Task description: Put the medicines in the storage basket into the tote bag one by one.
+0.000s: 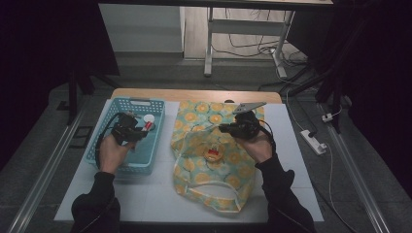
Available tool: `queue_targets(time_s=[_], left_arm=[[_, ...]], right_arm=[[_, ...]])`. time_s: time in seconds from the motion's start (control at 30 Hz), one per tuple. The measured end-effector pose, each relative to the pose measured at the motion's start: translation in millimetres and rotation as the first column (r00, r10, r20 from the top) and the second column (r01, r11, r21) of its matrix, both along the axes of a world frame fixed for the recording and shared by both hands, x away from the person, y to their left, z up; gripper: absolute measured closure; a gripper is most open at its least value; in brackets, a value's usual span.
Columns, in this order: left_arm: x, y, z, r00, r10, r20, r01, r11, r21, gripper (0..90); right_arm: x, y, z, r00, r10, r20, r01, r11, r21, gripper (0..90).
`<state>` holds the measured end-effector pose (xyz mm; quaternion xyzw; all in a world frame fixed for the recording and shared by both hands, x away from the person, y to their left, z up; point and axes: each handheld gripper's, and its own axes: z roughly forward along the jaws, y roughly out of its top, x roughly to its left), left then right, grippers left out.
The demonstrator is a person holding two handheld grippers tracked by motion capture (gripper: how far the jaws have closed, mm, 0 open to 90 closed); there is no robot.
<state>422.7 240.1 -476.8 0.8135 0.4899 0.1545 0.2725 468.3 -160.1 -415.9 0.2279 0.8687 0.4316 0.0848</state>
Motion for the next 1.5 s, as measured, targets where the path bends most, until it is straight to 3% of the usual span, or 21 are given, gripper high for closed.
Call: queue_targets(time_s=[0.4,0.67,0.97,1.23,1.5], left_arm=[[-10.0,-3.2,22.4,0.9981,-0.009,0.06,0.012,0.9989,-0.045,72.6],[-18.0,-14.3,39.4,0.9953,-0.034,0.09,0.041,0.9968,-0.069,72.6],[-26.1,-33.5,56.5,0.9945,-0.07,0.077,0.079,0.9896,-0.12,72.6],[-33.6,-59.9,64.9,0.9835,-0.157,0.09,0.167,0.9783,-0.122,72.7],[-36.4,-91.9,60.9,0.9645,-0.257,0.061,0.263,0.9577,-0.118,72.7]], right_arm=[[-0.5,-0.4,1.1,1.0,-0.001,0.003,0.001,1.0,0.003,90.0],[-0.8,-1.5,2.3,1.0,-0.004,0.004,0.004,1.0,0.008,90.0],[-1.1,-1.9,3.3,1.0,-0.002,0.01,0.002,1.0,0.009,90.0],[-1.1,-2.3,3.7,0.9999,-0.003,0.011,0.003,1.0,0.01,90.0],[-1.2,-2.6,4.2,0.9999,-0.004,0.013,0.004,1.0,0.012,90.0]])
